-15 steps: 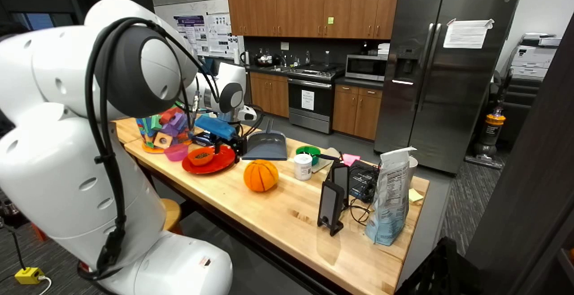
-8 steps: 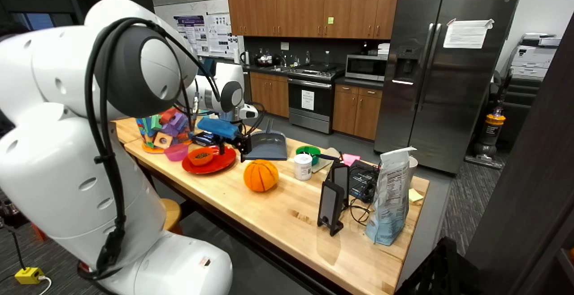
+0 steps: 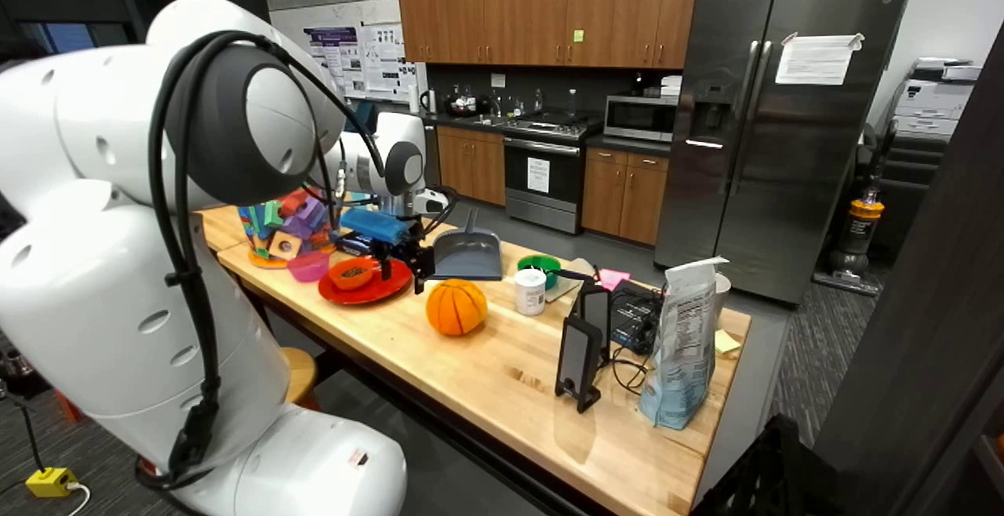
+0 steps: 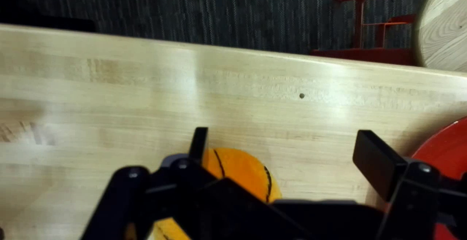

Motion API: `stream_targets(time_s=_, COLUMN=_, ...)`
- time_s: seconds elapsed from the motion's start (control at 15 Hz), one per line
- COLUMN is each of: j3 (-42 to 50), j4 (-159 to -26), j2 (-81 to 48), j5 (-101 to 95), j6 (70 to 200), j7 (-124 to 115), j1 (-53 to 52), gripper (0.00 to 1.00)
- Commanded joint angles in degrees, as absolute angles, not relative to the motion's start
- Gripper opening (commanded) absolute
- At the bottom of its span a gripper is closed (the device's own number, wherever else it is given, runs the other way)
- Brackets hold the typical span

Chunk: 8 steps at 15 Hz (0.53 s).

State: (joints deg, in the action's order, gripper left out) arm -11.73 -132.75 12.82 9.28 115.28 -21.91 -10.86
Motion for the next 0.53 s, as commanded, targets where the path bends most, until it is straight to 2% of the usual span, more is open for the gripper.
stream_targets(time_s=0.0, j3=-12.5, j4=-131.1, j2=12.6, j5=9.3, j6=109.6, j7=-26.9, j1=-10.1, gripper=1.00)
stream_targets(time_s=0.2, j3=-12.5, j4=-130.7, j2=12.4, j5=9.9, j6=106.5, j7=-28.8, j1=-10.1, gripper=1.00)
stream_targets(time_s=0.47, j3=-12.4, j4=-131.5, j2=12.7, j5=15.3, j6=111.2, j7=-32.8, j1=-10.2, gripper=1.00)
